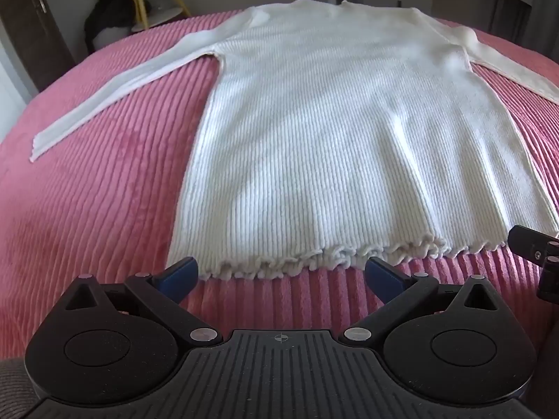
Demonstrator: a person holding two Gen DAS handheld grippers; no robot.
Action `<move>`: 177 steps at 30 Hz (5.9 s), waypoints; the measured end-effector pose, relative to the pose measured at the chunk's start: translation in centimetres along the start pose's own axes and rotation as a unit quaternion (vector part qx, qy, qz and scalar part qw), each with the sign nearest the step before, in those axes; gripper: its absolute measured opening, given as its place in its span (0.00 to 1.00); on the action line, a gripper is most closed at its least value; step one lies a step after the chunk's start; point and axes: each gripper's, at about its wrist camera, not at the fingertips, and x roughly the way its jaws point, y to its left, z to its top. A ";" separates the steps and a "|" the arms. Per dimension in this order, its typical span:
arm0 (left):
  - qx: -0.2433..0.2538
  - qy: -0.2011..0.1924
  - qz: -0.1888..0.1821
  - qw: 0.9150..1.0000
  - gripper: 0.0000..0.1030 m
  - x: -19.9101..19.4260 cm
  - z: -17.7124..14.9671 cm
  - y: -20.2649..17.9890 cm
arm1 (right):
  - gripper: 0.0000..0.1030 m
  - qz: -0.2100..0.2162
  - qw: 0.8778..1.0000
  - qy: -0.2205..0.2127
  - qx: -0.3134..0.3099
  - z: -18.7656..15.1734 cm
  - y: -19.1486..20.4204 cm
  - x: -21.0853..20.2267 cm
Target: Fold small clothes
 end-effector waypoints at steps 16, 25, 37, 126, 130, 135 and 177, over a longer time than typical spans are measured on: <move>-0.001 0.002 -0.003 1.000 1.00 0.2 -0.3 0.0 | 0.96 0.001 1.000 0.000 0.001 0.0 -0.1 -0.1; -0.001 0.003 -0.003 1.000 1.00 0.3 -0.4 0.1 | 0.96 0.002 1.000 -0.001 0.001 0.1 -0.2 -0.1; -0.002 0.004 -0.004 1.000 1.00 0.5 -0.7 0.2 | 0.96 0.002 1.000 -0.001 0.001 0.1 -0.2 -0.1; -0.135 -0.011 -0.121 0.983 1.00 0.0 4.5 4.3 | 0.96 0.113 0.991 0.011 0.073 3.5 -0.8 2.8; -0.154 -0.026 -0.108 0.982 1.00 0.9 7.5 5.9 | 0.96 0.112 0.989 -0.013 0.100 6.7 -1.5 4.0; -0.162 -0.054 -0.088 0.981 1.00 3.2 11.8 5.5 | 0.96 0.109 0.965 -0.055 0.231 11.4 -8.1 6.9; -0.128 -0.122 -0.083 0.981 1.00 12.5 15.7 1.6 | 0.06 0.065 0.952 -0.271 0.123 26.5 -12.4 6.5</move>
